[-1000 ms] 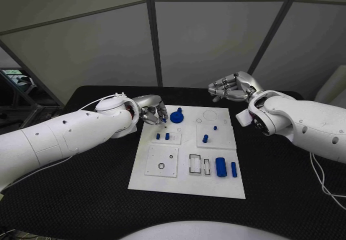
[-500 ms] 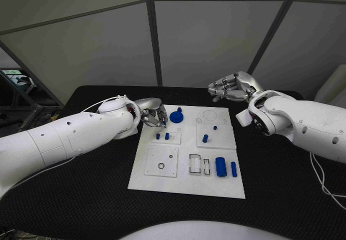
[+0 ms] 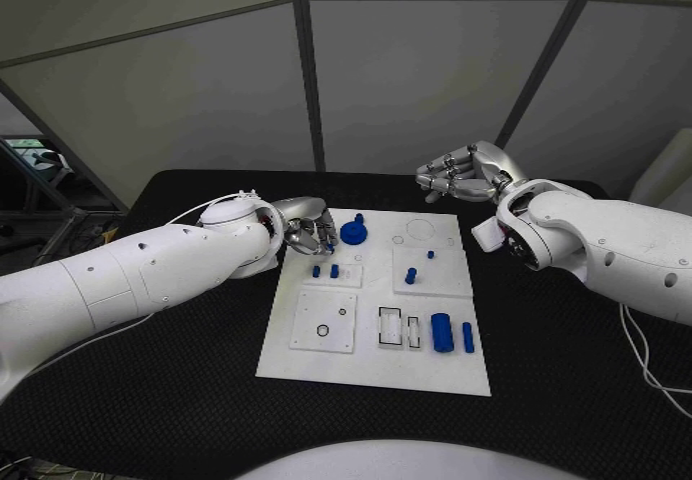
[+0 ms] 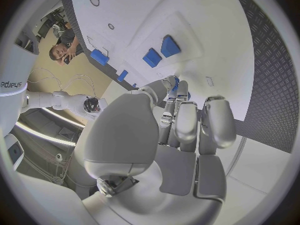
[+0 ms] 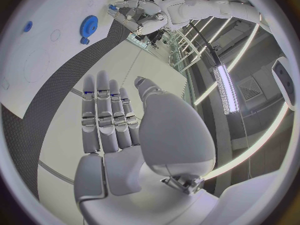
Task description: Assemble the parts on the task board
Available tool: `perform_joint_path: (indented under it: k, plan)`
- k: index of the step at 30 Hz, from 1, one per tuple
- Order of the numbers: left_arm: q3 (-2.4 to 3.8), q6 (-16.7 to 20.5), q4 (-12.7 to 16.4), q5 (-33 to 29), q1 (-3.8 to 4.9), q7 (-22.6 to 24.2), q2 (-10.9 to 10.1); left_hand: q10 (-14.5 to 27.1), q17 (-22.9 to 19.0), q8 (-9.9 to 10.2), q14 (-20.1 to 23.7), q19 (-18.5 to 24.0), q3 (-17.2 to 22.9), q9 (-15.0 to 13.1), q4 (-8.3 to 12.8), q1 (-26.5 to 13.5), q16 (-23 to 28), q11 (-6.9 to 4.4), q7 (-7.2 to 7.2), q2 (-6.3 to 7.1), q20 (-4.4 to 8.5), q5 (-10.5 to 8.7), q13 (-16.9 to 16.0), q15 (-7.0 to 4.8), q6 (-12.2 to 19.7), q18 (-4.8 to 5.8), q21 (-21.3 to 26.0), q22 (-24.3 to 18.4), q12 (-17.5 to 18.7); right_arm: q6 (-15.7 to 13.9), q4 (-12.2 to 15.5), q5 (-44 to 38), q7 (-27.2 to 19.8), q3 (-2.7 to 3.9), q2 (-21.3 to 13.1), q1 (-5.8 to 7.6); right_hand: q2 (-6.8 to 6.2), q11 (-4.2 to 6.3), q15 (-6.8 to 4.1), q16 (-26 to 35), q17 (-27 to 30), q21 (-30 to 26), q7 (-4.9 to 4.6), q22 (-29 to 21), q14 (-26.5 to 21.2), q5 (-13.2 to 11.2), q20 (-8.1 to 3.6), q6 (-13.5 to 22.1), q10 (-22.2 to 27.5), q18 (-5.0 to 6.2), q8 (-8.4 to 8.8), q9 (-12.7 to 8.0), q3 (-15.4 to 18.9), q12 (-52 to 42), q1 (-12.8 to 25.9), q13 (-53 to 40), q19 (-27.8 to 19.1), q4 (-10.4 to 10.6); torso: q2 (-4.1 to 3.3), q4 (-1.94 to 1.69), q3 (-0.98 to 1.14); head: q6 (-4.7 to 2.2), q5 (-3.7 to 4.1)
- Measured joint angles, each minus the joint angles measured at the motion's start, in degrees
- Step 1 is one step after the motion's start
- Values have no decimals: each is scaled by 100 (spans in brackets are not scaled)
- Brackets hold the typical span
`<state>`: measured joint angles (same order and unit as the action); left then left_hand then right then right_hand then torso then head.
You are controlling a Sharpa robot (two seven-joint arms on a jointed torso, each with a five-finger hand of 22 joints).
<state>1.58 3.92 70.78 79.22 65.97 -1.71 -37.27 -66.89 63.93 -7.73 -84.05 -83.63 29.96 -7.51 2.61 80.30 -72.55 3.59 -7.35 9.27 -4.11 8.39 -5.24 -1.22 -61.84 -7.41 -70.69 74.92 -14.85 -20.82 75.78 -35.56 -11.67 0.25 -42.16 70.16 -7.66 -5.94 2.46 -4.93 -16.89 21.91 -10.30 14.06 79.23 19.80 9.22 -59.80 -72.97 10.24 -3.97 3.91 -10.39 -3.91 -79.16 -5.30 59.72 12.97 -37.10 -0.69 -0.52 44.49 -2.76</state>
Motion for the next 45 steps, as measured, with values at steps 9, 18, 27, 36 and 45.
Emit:
perform_joint_path:
  k: [9, 18, 27, 36, 45]
  plan:
    - [-3, -45, -37, -1, -3, -13, 36, -21, -22, 0, 0, 0, 0, 3, 0, 0, 0, -21, -21, 0, 0, 0, -1, 0, -21, 0, 0, 0, 0, 2, -1, -1, 0, 0, 4, 0, 0, 0, 0, 0, 0, 0, 0, 0, 0, 0, 0, 0, 0, 0, 0, 0, 0, 0, 0, 0, 0, 0, 1, 1, 0, 4, 2]
    - [-12, -112, -59, 50, -7, -43, 65, -21, -42, 0, 0, 0, 0, 3, 0, 0, 0, -21, -21, 0, 0, -24, -5, 0, -20, 1, 0, 0, 0, 5, 3, -2, 0, 0, 2, 0, 0, 0, 0, 0, 0, 0, 0, 0, 0, 0, 0, 0, 0, 0, 0, 0, 0, 0, 0, 0, 0, 0, 1, 2, 1, 18, 10]
    - [-14, -157, -64, 89, -7, -54, 81, -21, -49, 0, 0, 0, 0, 11, 0, 0, 0, -21, -21, 0, 0, -23, -5, 0, -20, 0, 0, 0, 27, 10, 3, -4, 0, 0, 4, 0, 0, 0, 0, 0, 0, 0, 0, 0, 0, 0, 0, 0, 0, 0, 0, 0, 0, 0, 0, 0, 0, 0, 1, 2, 1, 38, 10]
    - [-24, -190, -97, 108, -20, -55, 96, -5, -96, 181, 0, 0, 0, 83, 0, -80, 0, -5, -42, 80, 0, -23, -11, 0, 112, 1, 2, 0, 144, 13, -1, -4, 0, 0, 7, 0, 23, 0, 0, 0, 0, -29, 0, -12, 0, 0, -1, 0, 0, 0, 0, 0, 0, 0, -23, 0, 42, 0, 3, 2, 1, 36, 6]
    - [-29, -227, -106, 120, -31, -82, 90, 44, -178, 393, 0, 21, -17, 245, 17, -165, 0, 44, -94, 166, -21, -23, -10, 0, 463, 0, 45, -1, 277, 38, -16, -36, 39, 0, 4, 0, 23, 0, 0, 28, 0, -29, 0, -12, 0, 0, -1, 0, 0, 0, 0, 0, 16, 0, -23, 5, 41, -16, 5, 2, 2, 40, 5]
